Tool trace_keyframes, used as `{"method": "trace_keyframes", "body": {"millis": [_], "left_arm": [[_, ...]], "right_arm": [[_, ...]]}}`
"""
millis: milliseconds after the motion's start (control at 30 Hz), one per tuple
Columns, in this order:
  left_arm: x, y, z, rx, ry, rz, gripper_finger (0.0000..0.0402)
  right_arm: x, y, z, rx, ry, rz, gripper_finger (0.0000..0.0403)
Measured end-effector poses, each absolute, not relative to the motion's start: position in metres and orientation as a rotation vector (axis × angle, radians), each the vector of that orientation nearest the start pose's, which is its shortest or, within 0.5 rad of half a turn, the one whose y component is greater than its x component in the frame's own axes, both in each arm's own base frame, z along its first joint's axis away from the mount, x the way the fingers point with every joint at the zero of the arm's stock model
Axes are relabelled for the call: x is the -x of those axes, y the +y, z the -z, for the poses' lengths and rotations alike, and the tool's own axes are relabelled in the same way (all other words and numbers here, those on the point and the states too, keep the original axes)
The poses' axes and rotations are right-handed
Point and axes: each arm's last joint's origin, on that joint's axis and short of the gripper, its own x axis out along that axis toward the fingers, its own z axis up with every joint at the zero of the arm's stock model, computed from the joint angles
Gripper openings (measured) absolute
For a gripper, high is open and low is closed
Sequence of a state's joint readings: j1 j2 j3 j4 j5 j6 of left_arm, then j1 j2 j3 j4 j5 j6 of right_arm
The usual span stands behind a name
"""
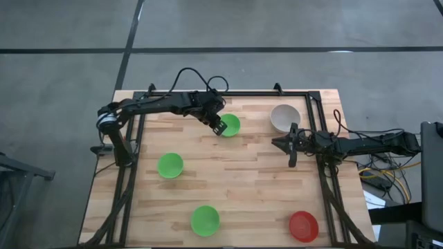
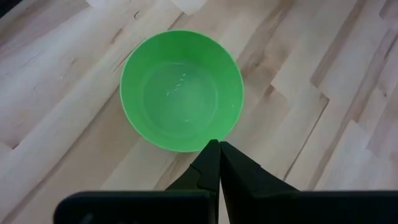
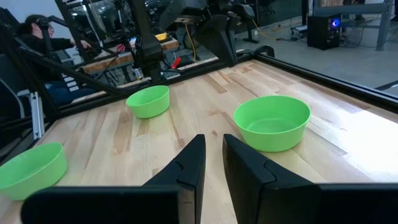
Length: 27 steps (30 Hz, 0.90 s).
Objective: Nest bowls inside each other
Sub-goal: Stack the top right green bowl on top of the gray bowl
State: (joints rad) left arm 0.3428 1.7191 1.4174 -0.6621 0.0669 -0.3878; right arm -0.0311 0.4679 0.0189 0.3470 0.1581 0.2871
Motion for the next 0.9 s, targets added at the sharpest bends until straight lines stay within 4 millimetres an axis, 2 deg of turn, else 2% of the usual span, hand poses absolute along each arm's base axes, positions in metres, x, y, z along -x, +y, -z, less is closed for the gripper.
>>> {"method": "trace_keyframes", "body": {"millis": [400, 700, 900], "left_arm": [[-0.343, 0.123, -0.258, 0.584, 0.918, -0.431, 0.0010], [-0.346, 0.126, -0.260, 0.554, 0.878, -0.411, 0.0010], [-0.345, 0.134, -0.260, 0.611, 0.865, -0.360, 0.0010]], "right_arm": [[-0.127, -0.009, -0.160, -0.279, 0.074, 0.202, 0.0054], [-0.127, -0.008, -0.160, -0.279, 0.074, 0.202, 0.0054], [-0.127, -0.008, -0.160, -0.280, 0.074, 0.202, 0.0054]]}}
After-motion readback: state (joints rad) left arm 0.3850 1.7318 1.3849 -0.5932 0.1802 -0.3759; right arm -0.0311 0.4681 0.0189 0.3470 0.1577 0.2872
